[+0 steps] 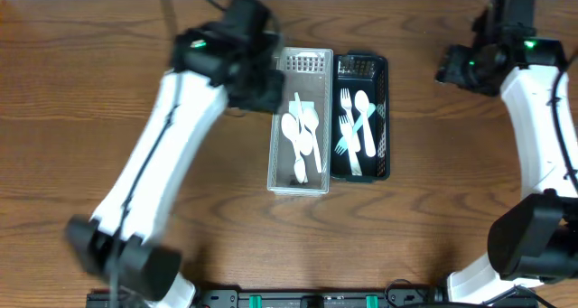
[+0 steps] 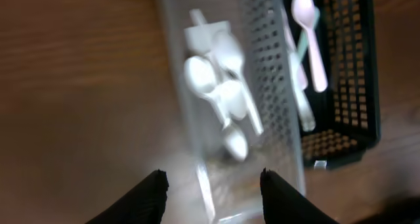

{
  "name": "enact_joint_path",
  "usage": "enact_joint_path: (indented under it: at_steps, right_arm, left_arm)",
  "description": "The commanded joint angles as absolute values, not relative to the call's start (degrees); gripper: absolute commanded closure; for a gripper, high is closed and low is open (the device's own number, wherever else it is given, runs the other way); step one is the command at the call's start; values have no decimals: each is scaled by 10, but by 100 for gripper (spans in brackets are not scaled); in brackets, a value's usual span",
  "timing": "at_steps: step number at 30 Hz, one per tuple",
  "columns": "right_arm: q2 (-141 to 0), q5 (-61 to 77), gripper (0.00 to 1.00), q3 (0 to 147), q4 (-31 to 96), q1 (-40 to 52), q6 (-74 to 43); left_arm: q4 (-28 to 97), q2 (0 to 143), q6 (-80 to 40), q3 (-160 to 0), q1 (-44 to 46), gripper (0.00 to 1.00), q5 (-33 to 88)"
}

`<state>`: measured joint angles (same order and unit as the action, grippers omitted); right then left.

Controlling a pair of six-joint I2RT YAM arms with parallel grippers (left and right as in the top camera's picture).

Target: Pack container

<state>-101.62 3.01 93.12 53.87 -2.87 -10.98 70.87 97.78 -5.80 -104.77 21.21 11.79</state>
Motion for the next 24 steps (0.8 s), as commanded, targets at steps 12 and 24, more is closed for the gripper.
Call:
enact_joint_path:
  at_steps: [12, 24]
  right_arm:
    - [-747, 13, 15, 929, 476, 77, -25]
    - [-520, 16, 1, 929, 639, 83, -62]
  left_arm:
    - [859, 601, -57, -1061, 171, 50, -189]
    - [968, 324, -57, -1060, 171, 2, -236]
